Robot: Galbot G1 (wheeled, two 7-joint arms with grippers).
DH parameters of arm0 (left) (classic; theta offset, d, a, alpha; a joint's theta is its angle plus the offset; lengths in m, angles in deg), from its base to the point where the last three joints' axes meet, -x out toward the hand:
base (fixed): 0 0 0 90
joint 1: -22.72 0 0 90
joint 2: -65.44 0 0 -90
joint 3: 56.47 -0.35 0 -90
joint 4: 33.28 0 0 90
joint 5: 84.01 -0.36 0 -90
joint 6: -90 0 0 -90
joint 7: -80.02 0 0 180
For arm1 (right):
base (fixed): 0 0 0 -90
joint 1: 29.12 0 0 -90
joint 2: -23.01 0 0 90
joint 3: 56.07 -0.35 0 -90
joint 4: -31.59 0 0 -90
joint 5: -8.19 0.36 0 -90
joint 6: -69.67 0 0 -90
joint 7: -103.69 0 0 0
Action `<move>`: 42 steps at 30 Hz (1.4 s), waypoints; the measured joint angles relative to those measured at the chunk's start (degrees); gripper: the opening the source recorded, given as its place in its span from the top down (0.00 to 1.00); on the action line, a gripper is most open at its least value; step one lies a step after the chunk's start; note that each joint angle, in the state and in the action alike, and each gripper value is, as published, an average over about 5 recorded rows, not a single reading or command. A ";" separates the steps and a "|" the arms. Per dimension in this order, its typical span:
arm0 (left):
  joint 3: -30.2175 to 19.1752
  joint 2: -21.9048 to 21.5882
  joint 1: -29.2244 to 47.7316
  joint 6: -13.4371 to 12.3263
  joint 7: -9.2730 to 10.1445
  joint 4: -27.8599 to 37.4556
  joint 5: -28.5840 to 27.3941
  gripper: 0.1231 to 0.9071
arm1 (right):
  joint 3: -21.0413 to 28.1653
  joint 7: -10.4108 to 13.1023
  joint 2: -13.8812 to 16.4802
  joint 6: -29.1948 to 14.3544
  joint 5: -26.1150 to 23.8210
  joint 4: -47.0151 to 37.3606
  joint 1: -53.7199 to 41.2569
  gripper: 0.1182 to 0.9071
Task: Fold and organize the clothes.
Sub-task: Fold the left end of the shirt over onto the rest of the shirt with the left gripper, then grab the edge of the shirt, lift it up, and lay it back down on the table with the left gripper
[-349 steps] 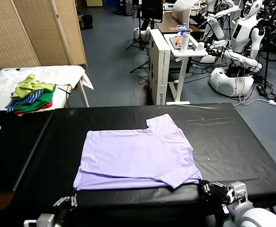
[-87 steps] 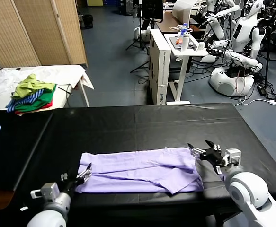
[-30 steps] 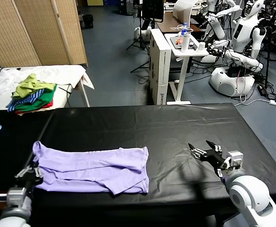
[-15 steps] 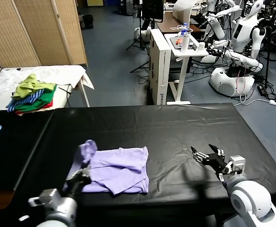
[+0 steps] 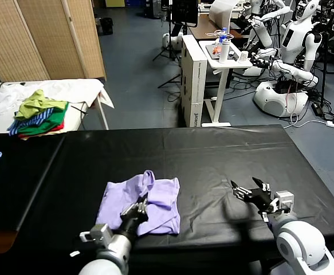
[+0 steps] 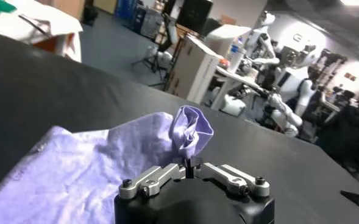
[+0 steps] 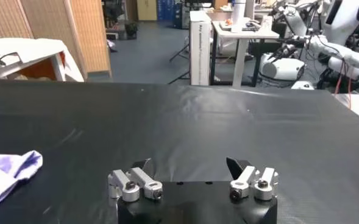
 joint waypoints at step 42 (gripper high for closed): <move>1.46 -2.13 4.07 -4.38 -5.24 3.61 -6.90 0.00 | 17.80 -8.03 8.46 -2.72 4.29 4.95 -5.24 0.00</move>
